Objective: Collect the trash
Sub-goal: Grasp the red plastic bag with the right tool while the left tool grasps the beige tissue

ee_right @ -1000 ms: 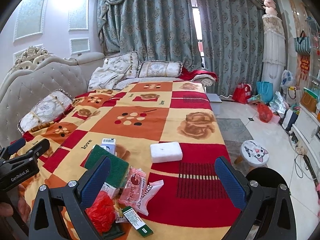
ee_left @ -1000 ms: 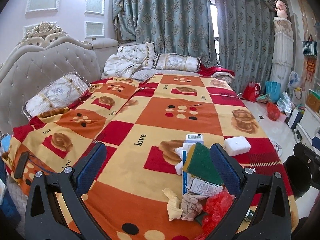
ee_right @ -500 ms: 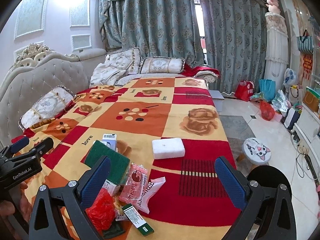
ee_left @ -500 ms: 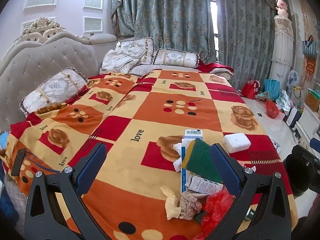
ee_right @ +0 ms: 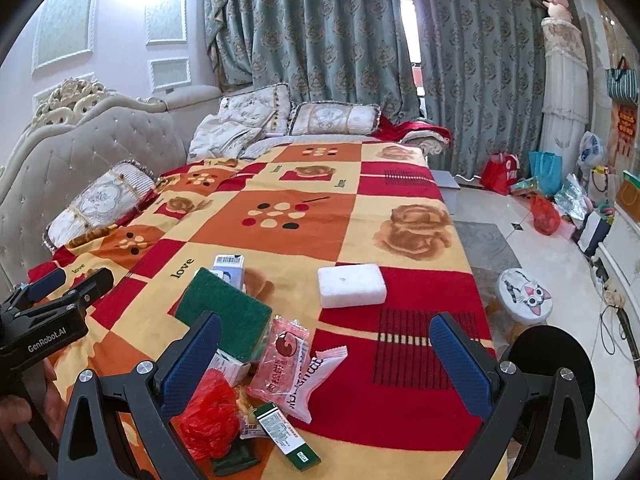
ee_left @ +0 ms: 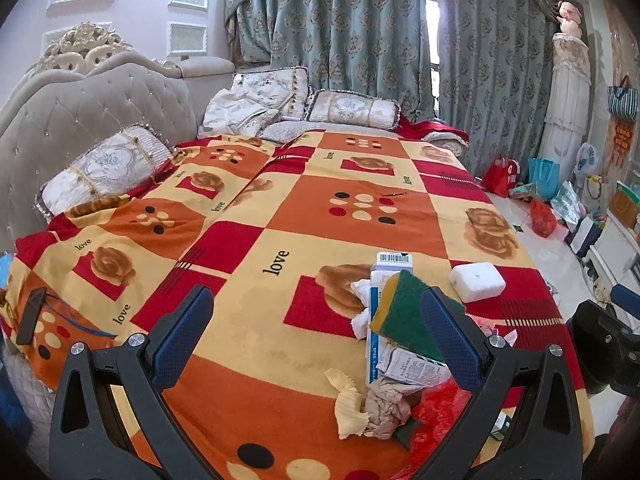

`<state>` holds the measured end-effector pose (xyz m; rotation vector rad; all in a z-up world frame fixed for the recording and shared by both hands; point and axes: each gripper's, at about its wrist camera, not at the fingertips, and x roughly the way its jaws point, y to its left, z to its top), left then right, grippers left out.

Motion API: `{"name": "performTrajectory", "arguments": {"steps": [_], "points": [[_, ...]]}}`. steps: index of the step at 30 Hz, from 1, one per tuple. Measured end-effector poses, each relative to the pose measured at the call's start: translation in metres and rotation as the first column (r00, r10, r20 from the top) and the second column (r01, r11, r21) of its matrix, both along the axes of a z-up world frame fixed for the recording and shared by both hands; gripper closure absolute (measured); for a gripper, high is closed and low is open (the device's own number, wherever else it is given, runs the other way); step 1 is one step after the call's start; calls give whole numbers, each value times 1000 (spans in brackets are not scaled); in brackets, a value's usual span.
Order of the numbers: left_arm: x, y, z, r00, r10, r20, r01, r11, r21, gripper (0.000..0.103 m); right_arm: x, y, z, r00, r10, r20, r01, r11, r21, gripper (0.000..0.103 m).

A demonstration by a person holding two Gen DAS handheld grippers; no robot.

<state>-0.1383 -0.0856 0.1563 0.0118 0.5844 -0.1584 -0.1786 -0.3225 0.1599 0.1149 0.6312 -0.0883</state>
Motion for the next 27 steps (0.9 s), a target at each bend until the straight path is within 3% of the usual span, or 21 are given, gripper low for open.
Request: {"name": "performTrajectory", "arguments": {"steps": [12, 22, 27], "points": [[4, 11, -3, 1000, 21, -3, -21, 1000, 13, 0, 10, 14, -9, 998, 47, -45, -48, 999, -15, 0], [12, 19, -17, 999, -8, -51, 9, 1000, 19, 0, 15, 10, -23, 992, 68, -104, -70, 998, -13, 0], [15, 24, -26, 998, 2, -70, 0, 999, 38, 0, 12, 20, -32, 978, 152, -141, -149, 988, 27, 0]]}}
